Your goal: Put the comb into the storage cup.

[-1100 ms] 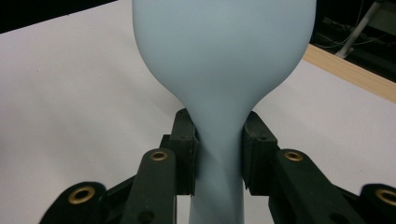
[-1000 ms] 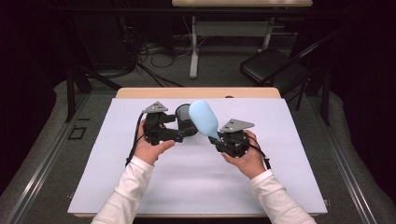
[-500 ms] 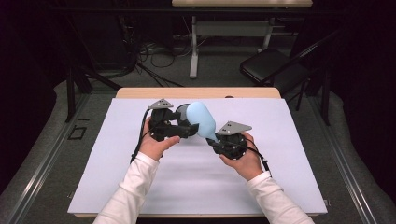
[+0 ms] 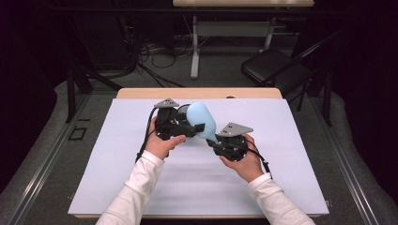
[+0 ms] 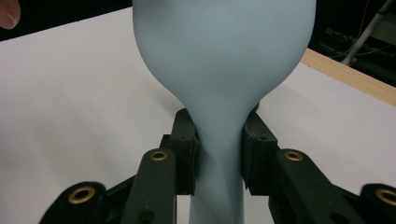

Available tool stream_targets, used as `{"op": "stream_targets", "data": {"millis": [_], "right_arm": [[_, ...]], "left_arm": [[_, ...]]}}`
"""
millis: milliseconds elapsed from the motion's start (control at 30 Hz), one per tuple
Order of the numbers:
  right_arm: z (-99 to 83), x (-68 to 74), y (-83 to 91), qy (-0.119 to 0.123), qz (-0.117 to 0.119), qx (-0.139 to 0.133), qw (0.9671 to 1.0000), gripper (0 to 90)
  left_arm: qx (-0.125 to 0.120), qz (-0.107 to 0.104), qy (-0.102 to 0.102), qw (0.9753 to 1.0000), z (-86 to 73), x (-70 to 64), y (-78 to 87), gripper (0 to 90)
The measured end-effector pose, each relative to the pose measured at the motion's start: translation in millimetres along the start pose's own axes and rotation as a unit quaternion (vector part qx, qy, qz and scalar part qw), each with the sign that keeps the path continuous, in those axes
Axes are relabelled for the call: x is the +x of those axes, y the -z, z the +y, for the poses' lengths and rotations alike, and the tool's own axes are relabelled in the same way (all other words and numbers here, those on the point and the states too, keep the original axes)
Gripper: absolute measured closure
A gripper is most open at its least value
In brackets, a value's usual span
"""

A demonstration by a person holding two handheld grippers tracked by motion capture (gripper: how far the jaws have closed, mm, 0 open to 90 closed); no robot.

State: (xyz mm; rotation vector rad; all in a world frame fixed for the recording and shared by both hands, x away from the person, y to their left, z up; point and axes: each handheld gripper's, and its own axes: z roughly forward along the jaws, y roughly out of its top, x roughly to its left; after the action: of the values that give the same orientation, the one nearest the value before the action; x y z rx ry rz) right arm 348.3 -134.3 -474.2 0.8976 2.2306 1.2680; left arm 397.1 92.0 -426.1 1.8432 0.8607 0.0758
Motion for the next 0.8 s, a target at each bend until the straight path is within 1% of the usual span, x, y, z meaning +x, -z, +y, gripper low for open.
{"op": "stream_targets", "data": {"millis": [167,233,267,300,333,367,600,800], "right_arm": [[-0.3,1.3,-0.5,0.001,0.002,-0.002,1.0,69.6],[-0.3,1.7,-0.4,0.001,0.002,-0.002,1.0,69.6],[-0.3,2.0,-0.3,0.0,0.003,-0.003,1.0,69.6],[-0.4,2.1,-0.2,0.001,0.003,-0.003,1.0,69.6],[-0.4,2.1,-0.2,0.001,0.003,-0.003,1.0,69.6],[-0.5,2.1,-0.2,0.0,0.004,-0.004,1.0,69.6],[-0.8,3.4,-0.7,0.003,0.005,-0.005,1.0,69.6],[-0.9,3.9,-0.9,0.005,0.006,-0.007,1.0,69.6]], "left_arm": [[0.002,-0.002,0.004,1.0,0.1,-0.4,-3.6,11.1],[0.002,-0.003,0.007,1.0,-0.2,-0.7,-4.8,14.2],[0.003,0.001,0.01,0.9999,-0.2,-0.7,-5.8,15.7],[0.003,0.001,0.01,0.9999,-0.2,-0.7,-5.8,15.8],[0.004,-0.001,0.017,0.9999,-0.3,-0.3,-6.9,16.0],[0.004,-0.004,0.019,0.9998,-0.3,0.0,-7.5,16.0],[0.001,-0.013,0.029,0.9995,-0.1,-0.5,-10.3,16.8],[-0.001,-0.011,0.037,0.9993,0.1,0.3,-10.4,19.3]]}}
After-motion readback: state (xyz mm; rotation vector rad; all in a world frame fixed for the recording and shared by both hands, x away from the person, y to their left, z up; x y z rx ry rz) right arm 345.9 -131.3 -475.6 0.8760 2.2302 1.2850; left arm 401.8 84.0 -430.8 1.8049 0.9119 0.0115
